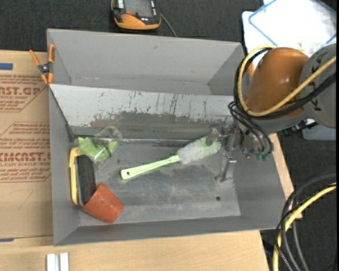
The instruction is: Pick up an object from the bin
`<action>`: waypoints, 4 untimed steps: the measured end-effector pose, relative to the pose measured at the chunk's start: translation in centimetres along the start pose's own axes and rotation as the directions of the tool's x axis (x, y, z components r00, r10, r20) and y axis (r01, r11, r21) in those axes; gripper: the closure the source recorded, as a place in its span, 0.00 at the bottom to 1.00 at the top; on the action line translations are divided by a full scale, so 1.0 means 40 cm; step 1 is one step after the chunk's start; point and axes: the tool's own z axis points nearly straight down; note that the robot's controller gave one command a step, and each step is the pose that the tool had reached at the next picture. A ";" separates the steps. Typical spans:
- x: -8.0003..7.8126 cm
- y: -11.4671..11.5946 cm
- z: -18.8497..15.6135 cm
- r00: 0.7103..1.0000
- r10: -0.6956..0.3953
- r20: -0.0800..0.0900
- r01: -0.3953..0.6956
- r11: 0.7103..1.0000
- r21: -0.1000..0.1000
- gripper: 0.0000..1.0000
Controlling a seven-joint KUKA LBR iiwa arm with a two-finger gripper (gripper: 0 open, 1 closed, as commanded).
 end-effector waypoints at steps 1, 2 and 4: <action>-0.004 0.001 -0.012 1.000 -0.002 0.008 0.002 1.000 0.001 0.00; -0.097 0.039 0.273 1.000 -0.025 0.004 0.025 1.000 0.000 0.00; 0.015 0.118 0.197 0.995 -0.099 0.001 0.099 0.995 -0.001 0.00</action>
Offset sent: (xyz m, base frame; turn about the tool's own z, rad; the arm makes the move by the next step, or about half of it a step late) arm 0.0385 0.0149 -0.1078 -0.0244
